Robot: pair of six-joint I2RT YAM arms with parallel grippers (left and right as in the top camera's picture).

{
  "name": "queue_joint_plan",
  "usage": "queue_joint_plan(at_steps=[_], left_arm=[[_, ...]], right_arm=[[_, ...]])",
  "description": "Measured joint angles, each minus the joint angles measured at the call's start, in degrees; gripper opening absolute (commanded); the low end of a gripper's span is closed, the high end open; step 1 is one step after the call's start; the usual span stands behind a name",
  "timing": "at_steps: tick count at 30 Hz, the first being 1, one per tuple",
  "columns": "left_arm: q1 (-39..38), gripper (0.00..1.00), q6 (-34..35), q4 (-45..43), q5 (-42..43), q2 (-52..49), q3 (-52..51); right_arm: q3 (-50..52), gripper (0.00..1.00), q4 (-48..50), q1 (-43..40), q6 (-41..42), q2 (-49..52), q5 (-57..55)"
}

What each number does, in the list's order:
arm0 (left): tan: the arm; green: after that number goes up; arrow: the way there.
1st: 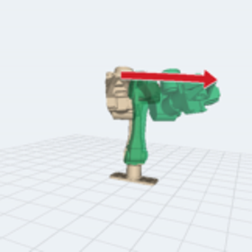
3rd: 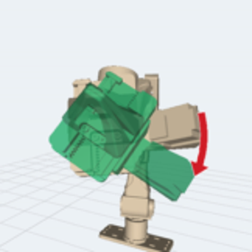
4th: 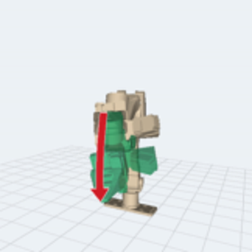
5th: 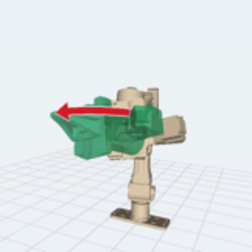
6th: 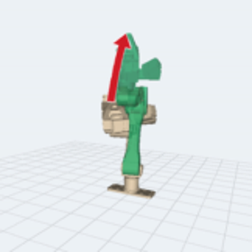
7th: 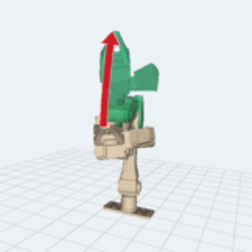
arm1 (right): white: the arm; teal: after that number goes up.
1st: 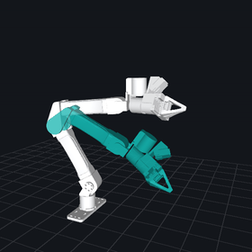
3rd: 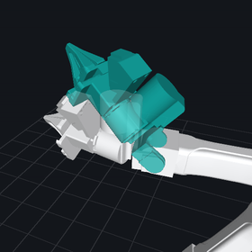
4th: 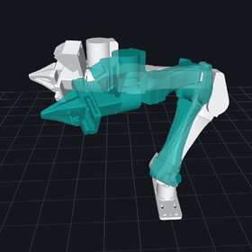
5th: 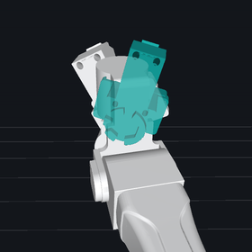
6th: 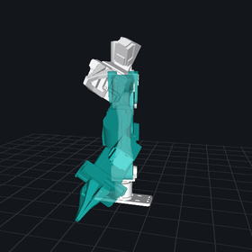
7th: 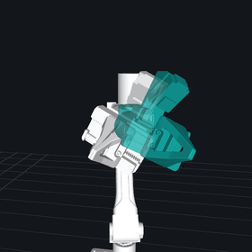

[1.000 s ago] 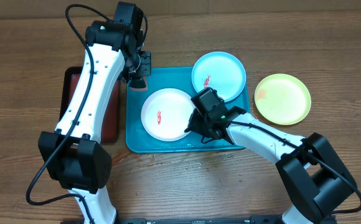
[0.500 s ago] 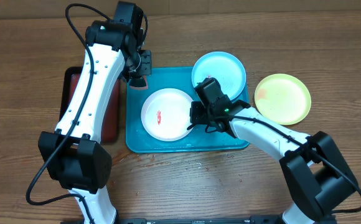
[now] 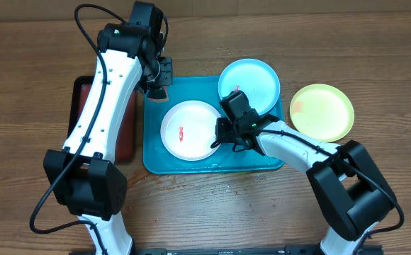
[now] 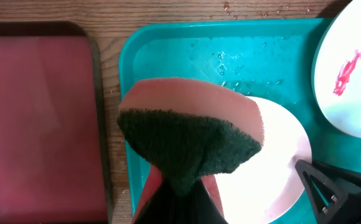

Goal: Clean dirty plates on tray and stack at the side
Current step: 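Pinch the white plate rim with the right gripper, then lower the sponge onto the white plate with the left gripper, then scrub the white plate with the sponge while the right gripper holds it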

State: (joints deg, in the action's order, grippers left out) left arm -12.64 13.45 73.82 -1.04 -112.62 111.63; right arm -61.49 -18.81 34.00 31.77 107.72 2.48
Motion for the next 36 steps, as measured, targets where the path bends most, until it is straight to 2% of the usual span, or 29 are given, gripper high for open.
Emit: queue_joint_plan(at_steps=[1,13,29,36], left_arm=[[0.0,0.04,0.0,-0.11,0.0,0.0,-0.22],[-0.15,0.04,1.44,-6.21,2.21,0.0,-14.53],[-5.77,0.04,1.42,-22.86,3.26,-0.02,-31.06],[-5.75,0.04,1.42,-24.81,5.22,-0.02,-34.05]], right_arm=[[-0.02,0.04,0.02,0.0,0.63,0.31,0.0],[-0.59,0.04,-0.92,-0.15,8.57,0.98,0.35],[-0.66,0.04,-1.16,-0.22,10.01,0.98,0.63],[-0.66,0.04,-1.27,-0.22,9.97,0.98,0.7]])
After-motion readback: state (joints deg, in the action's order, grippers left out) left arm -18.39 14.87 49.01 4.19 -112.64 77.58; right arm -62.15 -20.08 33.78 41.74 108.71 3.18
